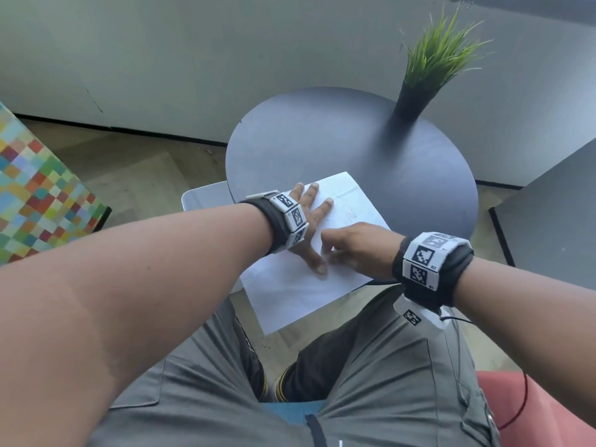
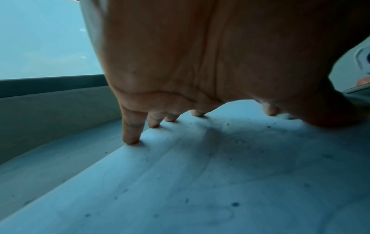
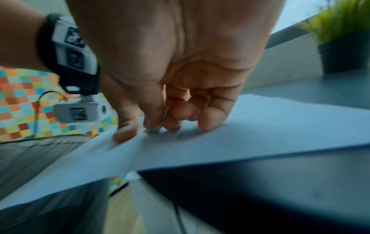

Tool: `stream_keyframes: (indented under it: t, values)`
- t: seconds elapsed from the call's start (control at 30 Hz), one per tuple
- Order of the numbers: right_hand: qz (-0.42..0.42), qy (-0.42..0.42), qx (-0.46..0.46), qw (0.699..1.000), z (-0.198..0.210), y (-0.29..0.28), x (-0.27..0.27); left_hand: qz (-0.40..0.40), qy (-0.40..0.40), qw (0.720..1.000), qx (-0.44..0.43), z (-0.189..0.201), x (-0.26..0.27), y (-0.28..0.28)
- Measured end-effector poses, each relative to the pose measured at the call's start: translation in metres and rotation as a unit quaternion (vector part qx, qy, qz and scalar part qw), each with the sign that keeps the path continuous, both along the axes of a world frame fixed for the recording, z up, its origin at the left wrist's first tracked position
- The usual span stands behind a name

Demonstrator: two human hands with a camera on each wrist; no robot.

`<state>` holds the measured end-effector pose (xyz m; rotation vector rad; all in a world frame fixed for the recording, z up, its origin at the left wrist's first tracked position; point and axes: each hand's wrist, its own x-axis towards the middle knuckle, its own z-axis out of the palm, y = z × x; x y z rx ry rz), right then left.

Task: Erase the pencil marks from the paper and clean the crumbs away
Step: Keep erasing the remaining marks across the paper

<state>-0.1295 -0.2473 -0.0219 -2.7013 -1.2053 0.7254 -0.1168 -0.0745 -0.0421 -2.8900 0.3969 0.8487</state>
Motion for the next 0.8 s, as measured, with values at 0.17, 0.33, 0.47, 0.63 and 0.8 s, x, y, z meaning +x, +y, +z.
stream_keyframes:
  t: [0.17,0.33,0.47,0.63,0.8]
  values:
    - [-0.122,-0.115,0.011,0.986,0.0,-0.011,0.015,-0.002,-0.006,1.0,-0.008,-0.002,0.0,0.003]
    - [0.007,-0.009,-0.004,1.0,-0.003,-0.008,-0.001,0.0,-0.008,1.0,-0.001,-0.004,0.001,0.001]
    - [-0.073,-0.112,0.006,0.991,-0.002,-0.011,0.016,-0.005,-0.018,1.0,-0.005,-0.003,0.001,0.003]
    - [0.034,-0.006,-0.01,0.999,-0.001,-0.008,-0.005,-0.007,-0.02,1.0,0.005,-0.003,0.0,0.002]
    - [-0.114,-0.113,0.022,0.987,0.0,-0.014,0.019,-0.006,-0.025,1.0,-0.002,-0.002,-0.001,0.002]
